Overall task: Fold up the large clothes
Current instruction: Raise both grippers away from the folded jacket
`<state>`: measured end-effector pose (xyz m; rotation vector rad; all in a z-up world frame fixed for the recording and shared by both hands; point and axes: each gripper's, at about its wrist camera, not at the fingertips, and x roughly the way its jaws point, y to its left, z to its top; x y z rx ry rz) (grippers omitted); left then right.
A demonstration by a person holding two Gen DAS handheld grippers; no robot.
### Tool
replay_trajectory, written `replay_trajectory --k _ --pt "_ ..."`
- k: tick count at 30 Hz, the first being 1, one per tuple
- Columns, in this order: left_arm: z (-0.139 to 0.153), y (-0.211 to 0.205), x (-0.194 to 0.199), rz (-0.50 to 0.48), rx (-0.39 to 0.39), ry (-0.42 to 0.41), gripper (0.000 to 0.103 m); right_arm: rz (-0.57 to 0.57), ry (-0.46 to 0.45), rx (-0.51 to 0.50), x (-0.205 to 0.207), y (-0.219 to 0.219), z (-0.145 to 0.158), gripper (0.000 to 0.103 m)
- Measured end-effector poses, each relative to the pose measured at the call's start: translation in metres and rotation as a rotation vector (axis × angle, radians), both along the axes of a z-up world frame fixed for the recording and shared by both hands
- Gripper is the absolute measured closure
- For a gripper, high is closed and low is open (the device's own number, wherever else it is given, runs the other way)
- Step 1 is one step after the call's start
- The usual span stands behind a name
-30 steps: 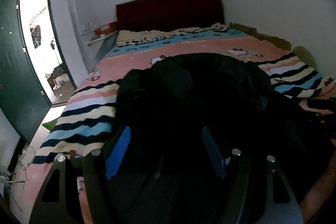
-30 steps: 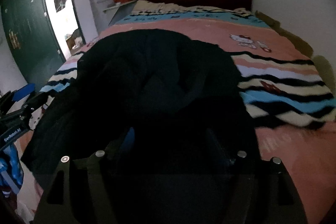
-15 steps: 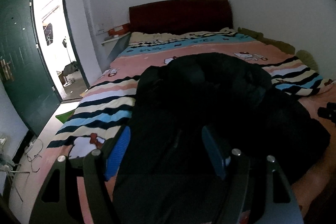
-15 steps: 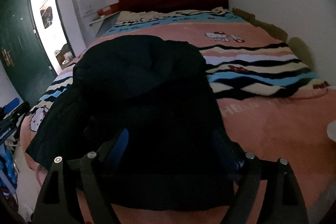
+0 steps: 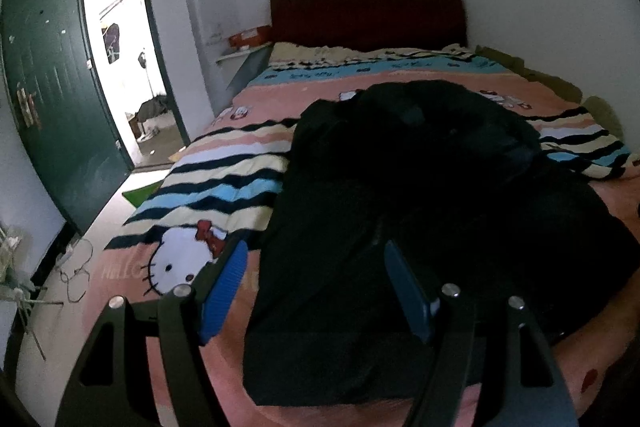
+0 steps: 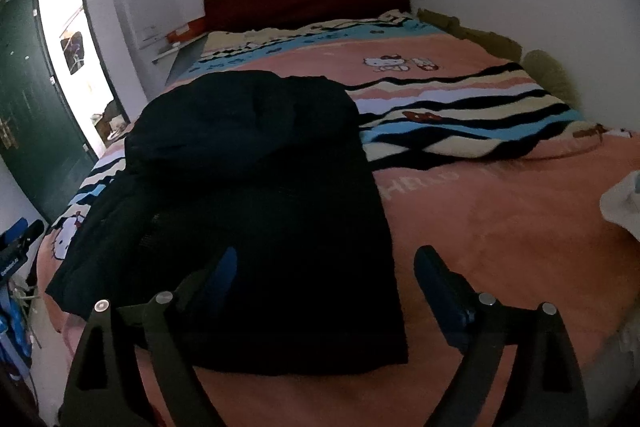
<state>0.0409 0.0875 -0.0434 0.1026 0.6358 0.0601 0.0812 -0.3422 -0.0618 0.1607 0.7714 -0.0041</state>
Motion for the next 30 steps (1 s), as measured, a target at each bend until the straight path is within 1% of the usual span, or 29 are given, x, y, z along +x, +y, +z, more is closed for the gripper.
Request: replay_trajectory --k 5,13,18,22,30 --pt "-0.009 0.013 0.002 0.023 -0.016 0.025 0.033 -0.022 0.013 0.011 0.001 -0.011 -0.006 0.01" --pt "-0.036 0.041 0.011 0.062 -0.052 0.097 0.033 -0.06 0.047 0.023 0.006 -0.027 -0.019 0.006" --pt "-0.049 0.058 0.014 0.08 -0.105 0.131 0.033 -0.063 0.085 0.031 0.012 -0.031 -0.032 0.005" --pt "-0.057 0.074 0.018 0.066 -0.178 0.157 0.033 -0.05 0.111 0.036 0.017 -0.029 -0.04 0.005" --pt "-0.079 0.094 0.026 0.034 -0.264 0.229 0.033 -0.033 0.184 0.058 0.031 -0.027 -0.063 0.003"
